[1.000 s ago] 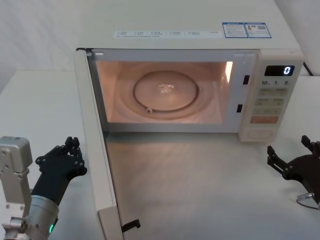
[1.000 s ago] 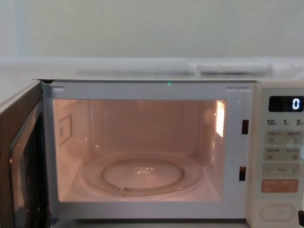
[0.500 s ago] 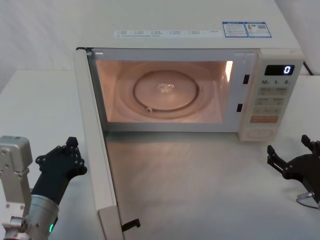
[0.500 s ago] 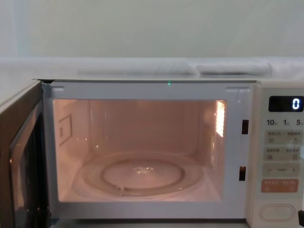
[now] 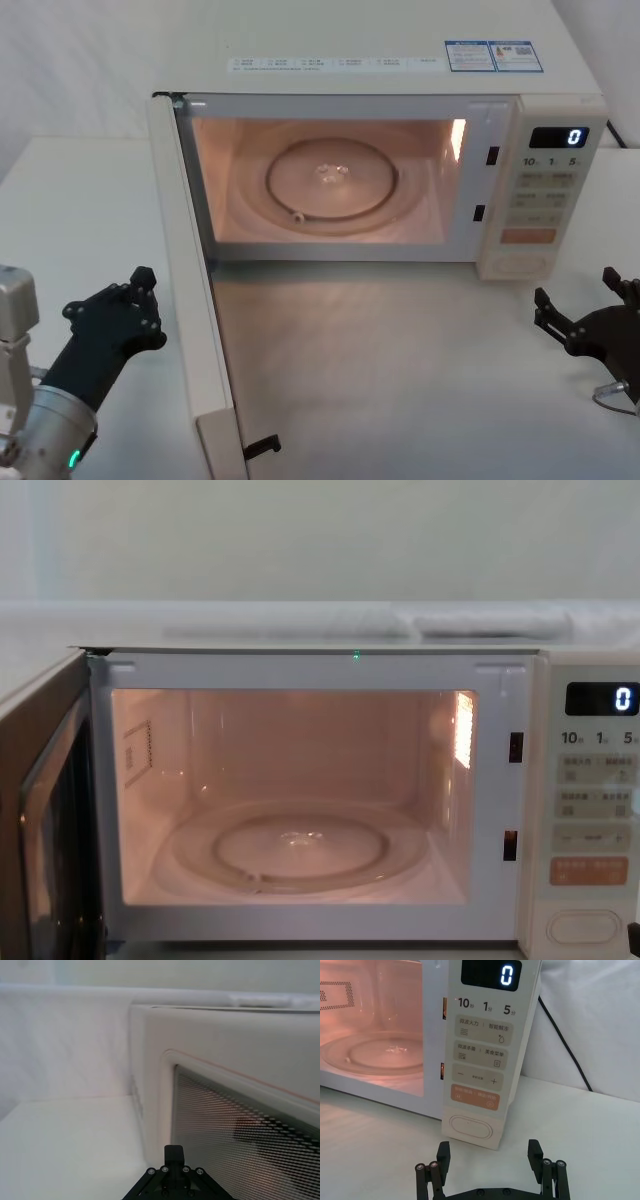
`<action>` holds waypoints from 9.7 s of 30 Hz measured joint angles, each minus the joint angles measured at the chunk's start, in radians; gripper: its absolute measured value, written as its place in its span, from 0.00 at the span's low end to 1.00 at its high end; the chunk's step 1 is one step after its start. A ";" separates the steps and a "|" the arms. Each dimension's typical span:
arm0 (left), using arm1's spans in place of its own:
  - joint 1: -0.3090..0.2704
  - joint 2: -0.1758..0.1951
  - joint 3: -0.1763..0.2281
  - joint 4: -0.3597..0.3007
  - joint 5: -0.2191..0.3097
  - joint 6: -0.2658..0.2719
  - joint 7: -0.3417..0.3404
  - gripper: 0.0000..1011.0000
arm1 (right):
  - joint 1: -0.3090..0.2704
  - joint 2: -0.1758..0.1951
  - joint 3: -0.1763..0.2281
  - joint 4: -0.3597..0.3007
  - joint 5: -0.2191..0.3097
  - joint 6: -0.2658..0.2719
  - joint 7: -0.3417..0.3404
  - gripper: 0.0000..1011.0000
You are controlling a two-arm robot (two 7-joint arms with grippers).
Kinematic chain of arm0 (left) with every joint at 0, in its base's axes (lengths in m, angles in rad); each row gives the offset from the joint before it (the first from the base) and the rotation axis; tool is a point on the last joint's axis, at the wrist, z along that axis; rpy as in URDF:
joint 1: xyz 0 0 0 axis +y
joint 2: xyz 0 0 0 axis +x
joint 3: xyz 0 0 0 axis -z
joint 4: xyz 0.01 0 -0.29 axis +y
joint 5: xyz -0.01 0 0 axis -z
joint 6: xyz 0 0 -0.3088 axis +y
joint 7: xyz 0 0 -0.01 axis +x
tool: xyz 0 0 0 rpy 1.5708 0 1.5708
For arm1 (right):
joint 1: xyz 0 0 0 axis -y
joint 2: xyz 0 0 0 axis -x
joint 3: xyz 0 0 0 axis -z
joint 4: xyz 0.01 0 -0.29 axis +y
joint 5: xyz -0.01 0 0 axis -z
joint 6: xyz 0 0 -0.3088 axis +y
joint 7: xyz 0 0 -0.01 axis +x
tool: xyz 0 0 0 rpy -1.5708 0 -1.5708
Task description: Press the button to open the microwave door with one hand; close the microwave door with the other hand.
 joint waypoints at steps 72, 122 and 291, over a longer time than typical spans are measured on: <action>-0.233 0.090 0.234 -0.060 0.045 0.099 -0.112 0.00 | 0.000 0.000 0.000 0.000 0.000 0.000 0.000 0.99; -0.410 0.007 0.285 0.108 0.029 0.107 -0.117 0.00 | 0.000 0.000 0.000 0.000 0.000 0.000 0.000 0.99; -0.180 -0.150 0.047 0.297 0.116 -0.074 0.051 0.94 | 0.000 0.000 0.000 0.000 0.000 0.000 0.000 0.99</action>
